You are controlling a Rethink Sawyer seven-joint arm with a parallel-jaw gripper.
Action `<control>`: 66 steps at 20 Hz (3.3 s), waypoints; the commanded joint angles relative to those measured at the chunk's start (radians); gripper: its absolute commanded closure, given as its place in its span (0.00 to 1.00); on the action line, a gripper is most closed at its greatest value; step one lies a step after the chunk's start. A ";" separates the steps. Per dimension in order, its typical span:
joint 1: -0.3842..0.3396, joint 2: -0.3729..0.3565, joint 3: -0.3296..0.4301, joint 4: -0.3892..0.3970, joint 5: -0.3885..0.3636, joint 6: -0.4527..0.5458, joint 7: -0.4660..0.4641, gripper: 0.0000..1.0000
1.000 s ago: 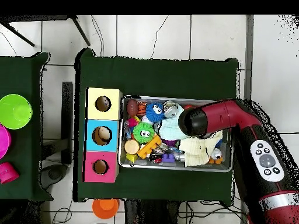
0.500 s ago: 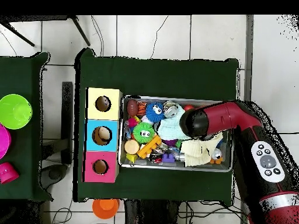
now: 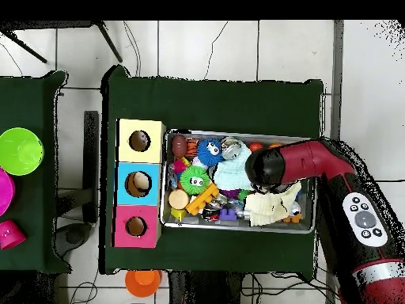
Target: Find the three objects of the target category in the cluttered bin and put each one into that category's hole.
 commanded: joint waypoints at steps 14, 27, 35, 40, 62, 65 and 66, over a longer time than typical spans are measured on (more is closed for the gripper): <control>-0.169 -0.135 0.162 0.236 0.216 -0.024 -0.301 1.00; -0.250 -0.350 0.328 0.420 0.403 -0.089 -0.099 1.00; -0.175 -0.399 0.310 0.477 0.510 -0.283 0.140 1.00; -0.095 -0.443 0.264 0.476 0.581 -0.332 0.200 1.00; 0.293 -0.434 -0.087 0.406 0.635 -0.638 0.429 1.00; 0.305 -0.430 -0.108 0.402 0.639 -0.653 0.414 1.00; 0.310 -0.429 -0.116 0.402 0.637 -0.659 0.409 1.00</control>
